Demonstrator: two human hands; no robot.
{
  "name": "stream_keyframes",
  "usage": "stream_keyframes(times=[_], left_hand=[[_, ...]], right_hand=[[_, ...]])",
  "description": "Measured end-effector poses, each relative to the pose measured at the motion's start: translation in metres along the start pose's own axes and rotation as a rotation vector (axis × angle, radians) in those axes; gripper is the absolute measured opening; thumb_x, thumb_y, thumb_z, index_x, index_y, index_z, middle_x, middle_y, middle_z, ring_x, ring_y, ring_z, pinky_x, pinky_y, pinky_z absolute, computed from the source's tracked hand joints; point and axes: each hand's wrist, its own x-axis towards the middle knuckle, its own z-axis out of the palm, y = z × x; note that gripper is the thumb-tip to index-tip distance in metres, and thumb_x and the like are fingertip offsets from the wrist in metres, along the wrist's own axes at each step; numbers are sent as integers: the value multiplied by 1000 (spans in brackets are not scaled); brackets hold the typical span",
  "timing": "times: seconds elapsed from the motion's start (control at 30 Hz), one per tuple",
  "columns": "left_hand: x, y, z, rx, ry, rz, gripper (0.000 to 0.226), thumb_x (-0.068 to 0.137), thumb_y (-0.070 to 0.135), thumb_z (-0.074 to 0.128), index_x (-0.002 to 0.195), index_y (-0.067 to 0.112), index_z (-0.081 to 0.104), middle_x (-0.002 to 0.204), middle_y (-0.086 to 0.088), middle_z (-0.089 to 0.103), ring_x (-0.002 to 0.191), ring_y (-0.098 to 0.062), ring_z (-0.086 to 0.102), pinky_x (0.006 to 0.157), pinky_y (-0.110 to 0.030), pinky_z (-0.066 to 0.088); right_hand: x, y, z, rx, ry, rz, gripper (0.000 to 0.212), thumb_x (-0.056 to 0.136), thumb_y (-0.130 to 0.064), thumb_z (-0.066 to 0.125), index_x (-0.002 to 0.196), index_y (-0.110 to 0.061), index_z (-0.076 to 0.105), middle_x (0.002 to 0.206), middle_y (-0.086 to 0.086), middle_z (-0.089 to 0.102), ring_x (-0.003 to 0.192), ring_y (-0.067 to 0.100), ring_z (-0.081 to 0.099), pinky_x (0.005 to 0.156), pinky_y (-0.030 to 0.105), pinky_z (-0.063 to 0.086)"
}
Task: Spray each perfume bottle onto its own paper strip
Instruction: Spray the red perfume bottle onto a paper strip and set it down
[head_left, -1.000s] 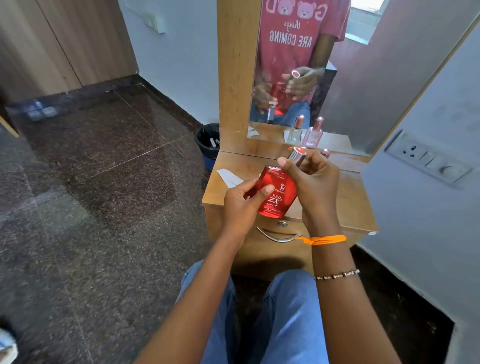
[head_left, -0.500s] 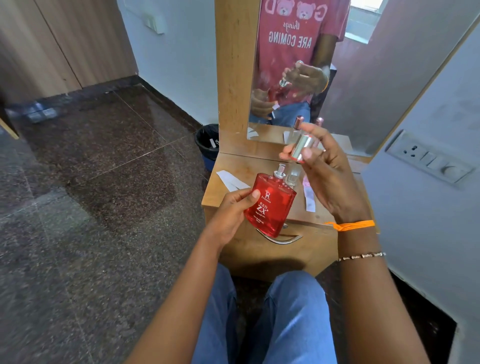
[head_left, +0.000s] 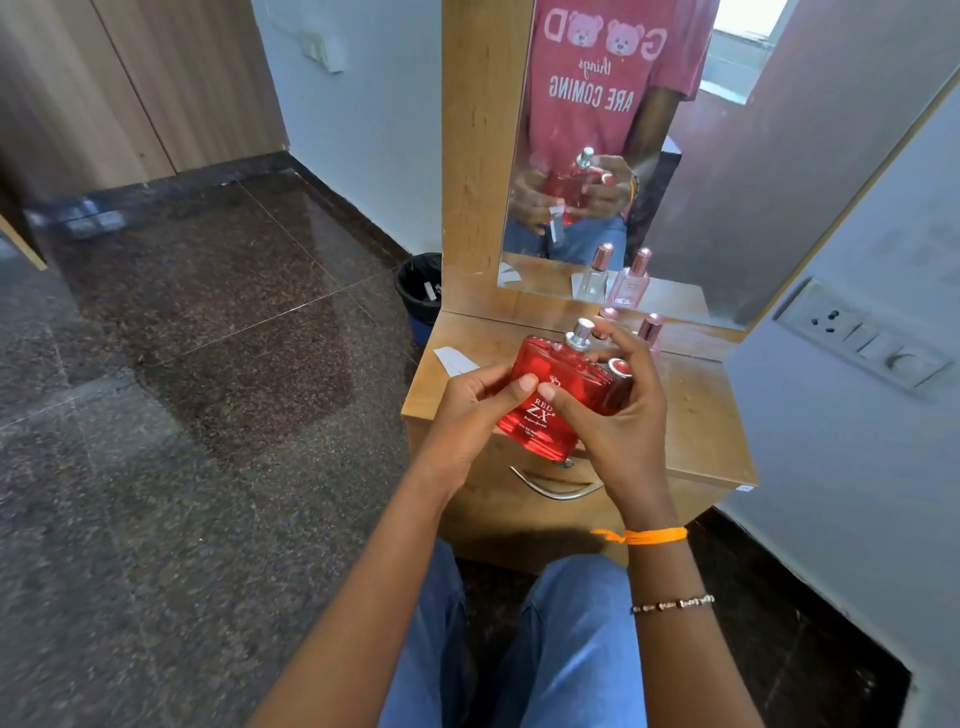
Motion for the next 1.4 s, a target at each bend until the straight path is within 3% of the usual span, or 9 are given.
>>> stream_keyframes(times=[0.17,0.37,0.63,0.8,1.1,1.17,1.23,1.3,1.4], left_hand=[[3,13,-2,45,58,8,32,79,43,60,96,20,73,101,-3,73,105,-20,65,94,-31,49],[13,24,-2,288,171,105,19,86,8,62,83,24,72,83,14,71,77,8,63,68,-6,44],[15,36,15,233,107,17,29,79,13,72,94,32,56,76,5,69,83,-13,65,77,-29,47],[14,37,18,215,82,-59,15,75,10,76,80,20,65,67,10,71,69,1,65,64,-14,49],[9,39,27,202,99,-99,12,76,10,75,72,20,68,73,5,70,73,-5,64,67,-19,50],[9,40,28,207,95,-99,11,77,11,74,72,20,69,71,7,70,73,-4,63,69,-21,50],[8,39,29,209,92,-94,14,78,10,73,70,21,69,66,11,69,68,0,62,65,-16,50],[8,39,30,215,106,-76,14,78,9,72,70,19,70,63,12,67,61,5,59,58,-9,46],[7,39,30,238,143,-42,10,78,8,72,71,15,69,66,6,65,58,6,56,54,-7,42]], right_hand=[[3,3,-15,39,44,17,60,65,-20,82,116,-39,58,109,-12,60,98,2,61,78,18,54],[-1,17,-32,137,19,102,62,69,-21,77,126,-32,56,104,-9,64,93,11,64,74,24,56],[-16,34,-33,597,-132,374,59,77,-17,62,133,-30,51,109,-1,69,90,16,68,74,30,58],[-22,36,-33,726,-85,448,54,73,-18,61,124,-36,59,102,-1,72,83,14,70,69,30,59],[-27,29,-28,1112,-33,603,122,41,-24,91,145,-15,27,93,12,68,78,24,69,55,29,60],[-27,26,-28,1086,-27,616,120,39,-23,91,143,-14,32,93,11,69,77,23,69,57,30,60],[-26,22,-31,968,-43,572,90,45,-17,85,128,-21,51,95,8,69,76,20,69,60,30,59],[-25,14,-34,697,-68,463,62,59,-16,72,118,-30,58,101,3,68,80,18,68,64,30,58],[-22,0,-35,257,-62,256,58,63,-17,77,113,-39,57,106,-8,66,90,15,69,69,26,57]])
